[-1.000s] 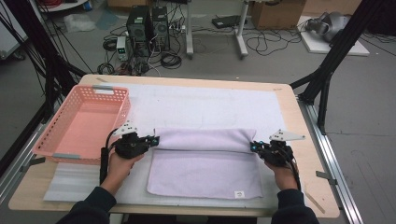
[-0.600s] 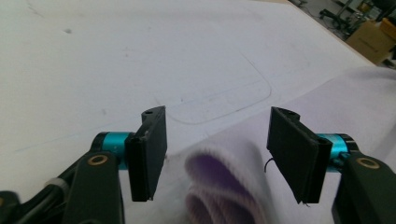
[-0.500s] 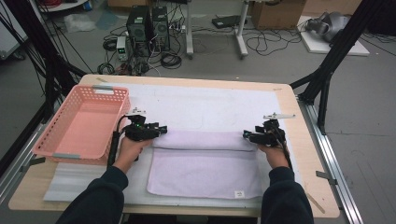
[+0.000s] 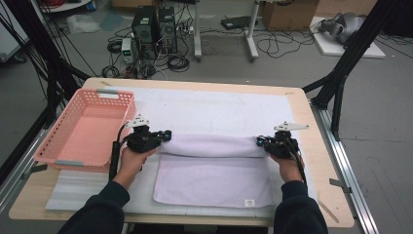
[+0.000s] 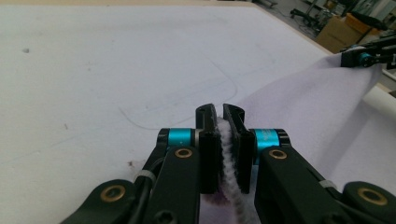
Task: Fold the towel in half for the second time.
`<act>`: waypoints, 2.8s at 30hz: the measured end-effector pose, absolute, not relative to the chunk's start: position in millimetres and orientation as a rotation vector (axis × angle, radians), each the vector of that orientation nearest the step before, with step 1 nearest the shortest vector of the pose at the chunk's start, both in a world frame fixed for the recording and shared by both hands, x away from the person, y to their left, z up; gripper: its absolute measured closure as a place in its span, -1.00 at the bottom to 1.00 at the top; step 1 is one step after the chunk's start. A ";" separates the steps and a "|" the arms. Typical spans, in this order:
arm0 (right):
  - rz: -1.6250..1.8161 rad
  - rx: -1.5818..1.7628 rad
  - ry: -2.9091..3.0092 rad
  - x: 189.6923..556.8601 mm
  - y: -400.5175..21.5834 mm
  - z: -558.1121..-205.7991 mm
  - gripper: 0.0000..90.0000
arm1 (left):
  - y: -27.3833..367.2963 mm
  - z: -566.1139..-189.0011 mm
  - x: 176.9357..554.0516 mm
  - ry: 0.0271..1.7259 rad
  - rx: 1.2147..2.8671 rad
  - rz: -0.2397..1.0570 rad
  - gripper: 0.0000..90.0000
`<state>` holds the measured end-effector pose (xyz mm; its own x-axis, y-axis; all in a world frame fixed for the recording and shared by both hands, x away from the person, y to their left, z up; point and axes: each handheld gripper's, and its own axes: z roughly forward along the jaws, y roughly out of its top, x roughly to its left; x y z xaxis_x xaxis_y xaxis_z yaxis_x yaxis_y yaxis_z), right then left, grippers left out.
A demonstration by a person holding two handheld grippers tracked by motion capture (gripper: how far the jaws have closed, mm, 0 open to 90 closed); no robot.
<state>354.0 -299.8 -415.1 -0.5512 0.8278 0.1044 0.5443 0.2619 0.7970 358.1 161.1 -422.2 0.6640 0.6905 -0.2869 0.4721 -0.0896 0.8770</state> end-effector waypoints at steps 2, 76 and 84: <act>1.200 1.247 2.196 347.7 -301.4 -414.8 0.82 | 161.6 -421.3 351.9 0.926 1.734 0.247 0.88; 1.375 1.218 2.035 192.3 -338.9 -430.1 0.13 | 189.2 -441.2 237.4 0.995 1.692 0.203 -0.07; 1.279 1.226 2.016 217.4 -321.7 -431.5 -0.04 | 184.2 -440.0 254.1 1.034 1.716 0.237 -0.15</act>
